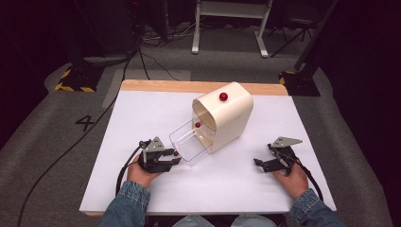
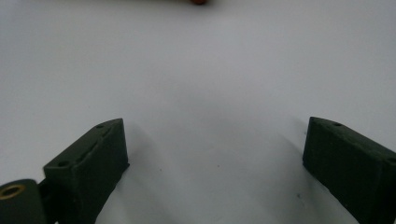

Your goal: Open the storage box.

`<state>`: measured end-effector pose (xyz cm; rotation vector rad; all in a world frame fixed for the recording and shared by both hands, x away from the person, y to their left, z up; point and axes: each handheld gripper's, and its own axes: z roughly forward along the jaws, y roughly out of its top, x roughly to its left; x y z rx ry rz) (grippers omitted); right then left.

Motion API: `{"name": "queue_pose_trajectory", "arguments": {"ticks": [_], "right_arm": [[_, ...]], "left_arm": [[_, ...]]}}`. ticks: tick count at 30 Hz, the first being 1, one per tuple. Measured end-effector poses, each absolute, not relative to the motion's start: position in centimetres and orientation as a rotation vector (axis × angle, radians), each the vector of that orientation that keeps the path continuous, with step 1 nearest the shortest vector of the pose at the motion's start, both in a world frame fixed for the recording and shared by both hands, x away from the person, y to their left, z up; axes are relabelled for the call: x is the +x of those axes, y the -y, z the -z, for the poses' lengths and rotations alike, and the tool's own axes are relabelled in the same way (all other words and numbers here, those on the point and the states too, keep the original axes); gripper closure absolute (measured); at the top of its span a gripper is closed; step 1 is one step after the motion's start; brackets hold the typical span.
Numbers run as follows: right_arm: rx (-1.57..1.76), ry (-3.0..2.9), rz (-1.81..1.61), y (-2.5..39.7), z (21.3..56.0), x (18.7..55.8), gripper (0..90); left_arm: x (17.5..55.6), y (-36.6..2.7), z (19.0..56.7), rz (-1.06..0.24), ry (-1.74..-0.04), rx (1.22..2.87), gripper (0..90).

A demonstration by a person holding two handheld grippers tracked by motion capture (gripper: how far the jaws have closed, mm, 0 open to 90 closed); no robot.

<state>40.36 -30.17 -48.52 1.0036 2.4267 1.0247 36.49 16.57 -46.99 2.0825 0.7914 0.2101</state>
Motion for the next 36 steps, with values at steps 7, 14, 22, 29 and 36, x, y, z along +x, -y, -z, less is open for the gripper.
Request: {"name": "queue_pose_trajectory", "arguments": {"ticks": [7,14,22,29,36], "right_arm": [[1.004,-2.427,-1.025,30.2,48.5,40.4,6.8],[1.004,-2.427,-1.024,30.2,48.5,40.4,6.8],[1.004,-2.427,-1.024,30.2,48.5,40.4,6.8],[1.003,-2.426,-1.024,30.2,48.5,40.3,6.8],[1.003,-2.426,-1.023,30.2,48.5,40.3,6.8]], "left_arm": [[36.1,-17.5,46.4,-0.221,-0.821,2.039,47.3],[35.9,-18.0,43.9,-0.249,-0.815,1.987,47.2],[36.0,-18.1,41.4,-0.264,-0.82,1.97,46.4],[36.5,-17.8,39.2,-0.29,-0.789,1.943,46.3],[37.2,-16.6,37.8,-0.297,-0.755,1.913,46.3]]}}
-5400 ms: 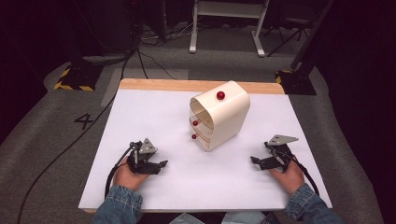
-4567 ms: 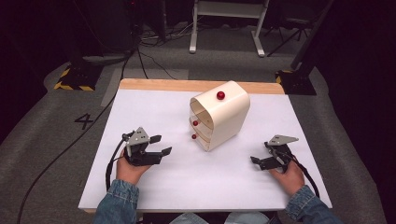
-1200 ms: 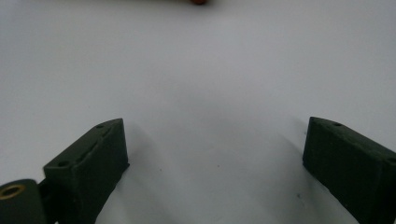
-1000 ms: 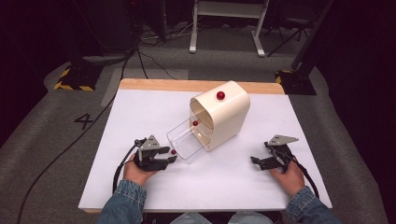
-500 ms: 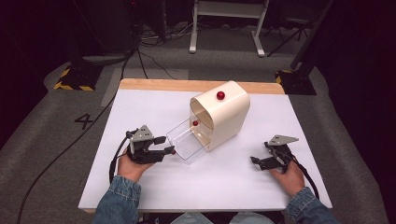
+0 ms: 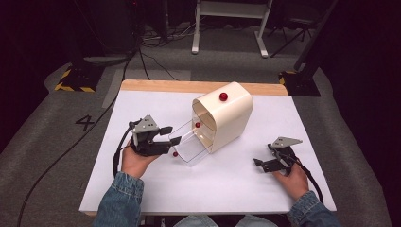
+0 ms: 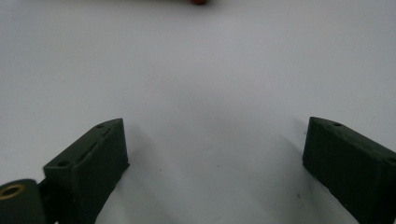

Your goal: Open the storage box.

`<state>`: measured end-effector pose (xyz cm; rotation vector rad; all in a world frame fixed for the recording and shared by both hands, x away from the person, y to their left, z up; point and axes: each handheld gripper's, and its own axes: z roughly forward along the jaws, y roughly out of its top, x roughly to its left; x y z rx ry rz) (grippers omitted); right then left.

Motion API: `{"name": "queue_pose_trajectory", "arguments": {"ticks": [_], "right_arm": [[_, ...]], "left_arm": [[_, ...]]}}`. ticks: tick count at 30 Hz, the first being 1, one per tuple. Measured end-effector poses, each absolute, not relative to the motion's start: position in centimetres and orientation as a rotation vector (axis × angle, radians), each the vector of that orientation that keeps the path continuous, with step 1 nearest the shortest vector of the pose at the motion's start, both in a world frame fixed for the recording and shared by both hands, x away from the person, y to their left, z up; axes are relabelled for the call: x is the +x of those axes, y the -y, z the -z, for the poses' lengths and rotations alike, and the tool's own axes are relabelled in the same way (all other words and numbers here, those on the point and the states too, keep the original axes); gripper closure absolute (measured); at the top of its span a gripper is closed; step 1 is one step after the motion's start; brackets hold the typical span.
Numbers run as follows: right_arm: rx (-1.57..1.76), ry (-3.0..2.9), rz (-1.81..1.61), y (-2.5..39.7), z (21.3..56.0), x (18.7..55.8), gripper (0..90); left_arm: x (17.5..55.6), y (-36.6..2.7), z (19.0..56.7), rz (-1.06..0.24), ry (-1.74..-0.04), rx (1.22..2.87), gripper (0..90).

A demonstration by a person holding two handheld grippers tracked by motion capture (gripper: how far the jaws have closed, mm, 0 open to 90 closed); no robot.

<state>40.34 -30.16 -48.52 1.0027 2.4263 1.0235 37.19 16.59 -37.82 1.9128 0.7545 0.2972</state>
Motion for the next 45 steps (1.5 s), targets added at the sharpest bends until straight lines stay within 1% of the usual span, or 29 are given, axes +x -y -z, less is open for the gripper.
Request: {"name": "queue_pose_trajectory", "arguments": {"ticks": [4,12,19,23,24,25,26,29,30,32,39,45], "right_arm": [[1.003,-2.426,-1.024,30.2,48.5,40.4,6.8],[1.003,-2.426,-1.023,30.2,48.5,40.3,6.8],[1.003,-2.426,-1.023,30.2,48.5,40.4,6.8],[1.003,-2.426,-1.023,30.2,48.5,40.3,6.8],[1.003,-2.426,-1.023,30.2,48.5,40.3,6.8],[1.003,-2.426,-1.024,30.2,48.5,40.3,6.8],[1.003,-2.426,-1.023,30.2,48.5,40.3,6.8],[1.003,-2.426,-1.023,30.2,48.5,40.3,6.8],[1.003,-2.426,-1.023,30.2,48.5,40.3,6.8],[1.002,-2.426,-1.023,30.2,48.5,40.3,6.8],[1.002,-2.426,-1.023,30.2,48.5,40.3,6.8],[1.001,-2.425,-1.023,30.2,48.5,40.3,6.9]], "left_arm": [[37.8,-15.3,37.6,-0.286,-0.715,1.903,45.7],[39.4,-13.7,38.0,-0.264,-0.692,1.862,45.6],[40.9,-12.3,39.3,-0.255,-0.706,1.874,48.7],[41.5,-11.8,39.9,-0.255,-0.717,1.871,54.9],[41.6,-11.6,40.0,-0.254,-0.717,1.868,54.9],[41.7,-11.5,40.1,-0.255,-0.709,1.865,57.2],[41.7,-11.4,40.1,-0.252,-0.704,1.862,61.3],[41.8,-11.3,40.1,-0.253,-0.691,1.859,67.7],[41.8,-11.4,40.1,-0.261,-0.688,1.861,67.7],[41.8,-11.4,40.1,-0.251,-0.678,1.858,72.8],[41.5,-11.3,40.0,-0.275,-0.671,1.87,74.0],[40.8,-12.1,39.5,-0.276,-0.672,1.889,74.0]]}}
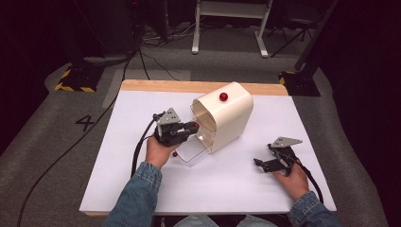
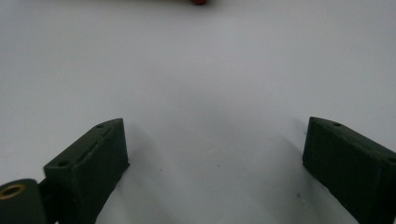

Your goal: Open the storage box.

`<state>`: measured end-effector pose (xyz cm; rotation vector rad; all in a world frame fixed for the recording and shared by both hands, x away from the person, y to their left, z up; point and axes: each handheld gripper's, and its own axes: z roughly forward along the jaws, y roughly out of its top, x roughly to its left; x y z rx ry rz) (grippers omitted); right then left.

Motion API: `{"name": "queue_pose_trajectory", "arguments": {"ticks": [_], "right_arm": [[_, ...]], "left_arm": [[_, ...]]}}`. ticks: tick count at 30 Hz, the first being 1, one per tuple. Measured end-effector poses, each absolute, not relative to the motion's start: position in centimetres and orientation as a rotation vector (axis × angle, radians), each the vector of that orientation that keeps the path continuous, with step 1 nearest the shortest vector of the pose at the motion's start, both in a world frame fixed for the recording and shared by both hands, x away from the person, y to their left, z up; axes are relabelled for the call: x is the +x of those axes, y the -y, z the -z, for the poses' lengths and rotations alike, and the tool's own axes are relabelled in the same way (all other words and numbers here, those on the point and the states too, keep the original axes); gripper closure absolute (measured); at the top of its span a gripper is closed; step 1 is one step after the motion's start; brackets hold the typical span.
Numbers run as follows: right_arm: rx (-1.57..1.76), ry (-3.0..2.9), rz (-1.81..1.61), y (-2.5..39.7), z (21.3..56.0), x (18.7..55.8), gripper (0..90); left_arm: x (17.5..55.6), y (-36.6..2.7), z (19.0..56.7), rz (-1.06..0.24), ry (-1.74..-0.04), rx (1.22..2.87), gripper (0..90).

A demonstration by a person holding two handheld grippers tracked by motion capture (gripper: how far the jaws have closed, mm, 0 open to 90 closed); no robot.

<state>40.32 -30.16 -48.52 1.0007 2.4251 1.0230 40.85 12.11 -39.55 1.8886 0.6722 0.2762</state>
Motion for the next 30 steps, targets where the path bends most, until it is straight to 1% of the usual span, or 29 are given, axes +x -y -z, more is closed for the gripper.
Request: {"name": "queue_pose_trajectory", "arguments": {"ticks": [7,10,15,23,27,28,29,30], "right_arm": [[0.997,-2.425,-1.025,30.2,48.5,40.3,7.5],[0.995,-2.425,-1.026,30.2,48.5,40.3,7.6],[0.997,-2.427,-1.026,30.2,48.5,40.3,7.6],[0.998,-2.427,-1.027,30.2,48.5,40.3,7.6],[0.997,-2.427,-1.027,30.2,48.5,40.3,7.6],[0.998,-2.427,-1.027,30.2,48.5,40.3,7.7],[0.998,-2.427,-1.027,30.2,48.5,40.3,7.6],[0.997,-2.427,-1.027,30.2,48.5,40.3,7.6]], "left_arm": [[38.9,-14.2,39.3,-0.294,-0.682,1.89,73.9],[37.9,-15.3,39.2,-0.3,-0.692,1.865,73.9],[36.9,-16.2,39.1,-0.323,-0.701,1.869,73.9],[36.6,-16.6,39.4,-0.325,-0.707,1.878,73.8],[36.6,-16.7,39.7,-0.303,-0.71,1.886,73.2],[36.6,-16.8,39.8,-0.301,-0.712,1.889,72.6],[36.6,-16.9,39.9,-0.301,-0.712,1.885,66.1],[36.6,-16.9,39.9,-0.301,-0.715,1.889,62.9]]}}
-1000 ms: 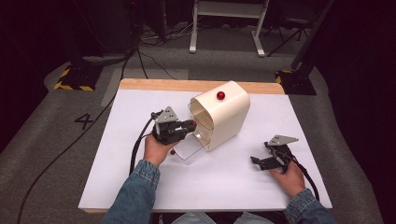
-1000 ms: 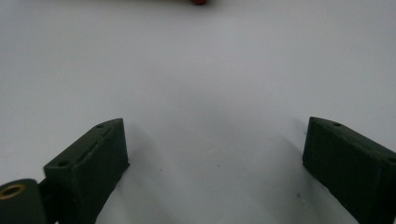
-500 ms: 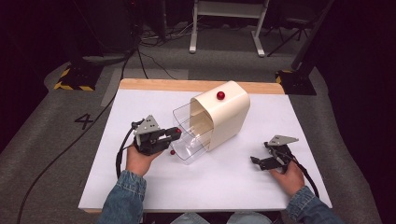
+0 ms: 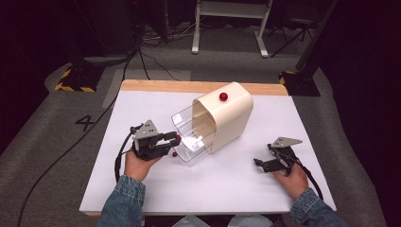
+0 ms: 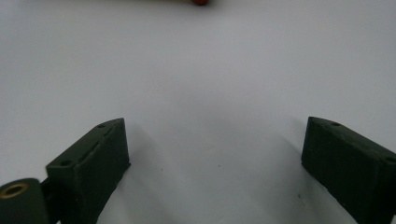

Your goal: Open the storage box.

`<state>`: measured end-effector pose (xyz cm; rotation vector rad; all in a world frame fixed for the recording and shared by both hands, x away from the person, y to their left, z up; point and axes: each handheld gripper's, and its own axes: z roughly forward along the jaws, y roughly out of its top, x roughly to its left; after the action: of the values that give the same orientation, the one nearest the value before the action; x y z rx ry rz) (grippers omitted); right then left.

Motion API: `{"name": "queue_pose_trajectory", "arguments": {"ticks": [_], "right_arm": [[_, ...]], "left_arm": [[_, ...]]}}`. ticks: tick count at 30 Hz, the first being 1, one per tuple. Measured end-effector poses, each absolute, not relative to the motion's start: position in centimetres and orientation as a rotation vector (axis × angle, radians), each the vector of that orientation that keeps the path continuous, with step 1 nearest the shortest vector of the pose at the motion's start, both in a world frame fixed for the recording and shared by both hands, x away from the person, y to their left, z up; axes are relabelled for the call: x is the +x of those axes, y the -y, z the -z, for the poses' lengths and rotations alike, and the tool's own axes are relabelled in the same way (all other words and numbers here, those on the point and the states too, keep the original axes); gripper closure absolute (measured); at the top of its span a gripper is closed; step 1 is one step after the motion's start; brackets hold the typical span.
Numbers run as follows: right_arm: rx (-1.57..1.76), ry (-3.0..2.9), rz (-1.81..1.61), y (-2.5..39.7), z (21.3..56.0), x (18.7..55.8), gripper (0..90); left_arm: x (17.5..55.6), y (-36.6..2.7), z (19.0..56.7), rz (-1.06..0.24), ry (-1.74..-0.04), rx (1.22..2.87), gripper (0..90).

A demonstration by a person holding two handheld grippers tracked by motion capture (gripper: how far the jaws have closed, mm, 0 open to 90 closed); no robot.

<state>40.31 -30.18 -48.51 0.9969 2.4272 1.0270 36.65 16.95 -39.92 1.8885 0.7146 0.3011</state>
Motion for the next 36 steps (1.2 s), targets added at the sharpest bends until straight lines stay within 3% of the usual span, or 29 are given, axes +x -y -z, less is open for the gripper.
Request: {"name": "queue_pose_trajectory", "arguments": {"ticks": [6,15,27,36], "right_arm": [[0.998,-2.427,-1.027,30.2,48.5,40.3,7.7],[0.998,-2.428,-1.028,30.2,48.5,40.3,7.6],[0.998,-2.428,-1.029,30.2,48.5,40.3,7.7],[0.998,-2.428,-1.029,30.2,48.5,40.3,7.7]], "left_arm": [[36.4,-17.1,40.5,-0.288,-0.739,1.915,52.9],[35.8,-17.7,41.0,-0.279,-0.76,1.942,50.7],[32.8,-20.2,40.5,-0.375,-0.783,2.029,41.6],[31.5,-22.7,41.7,-0.433,-0.815,2.056,29.9]]}}
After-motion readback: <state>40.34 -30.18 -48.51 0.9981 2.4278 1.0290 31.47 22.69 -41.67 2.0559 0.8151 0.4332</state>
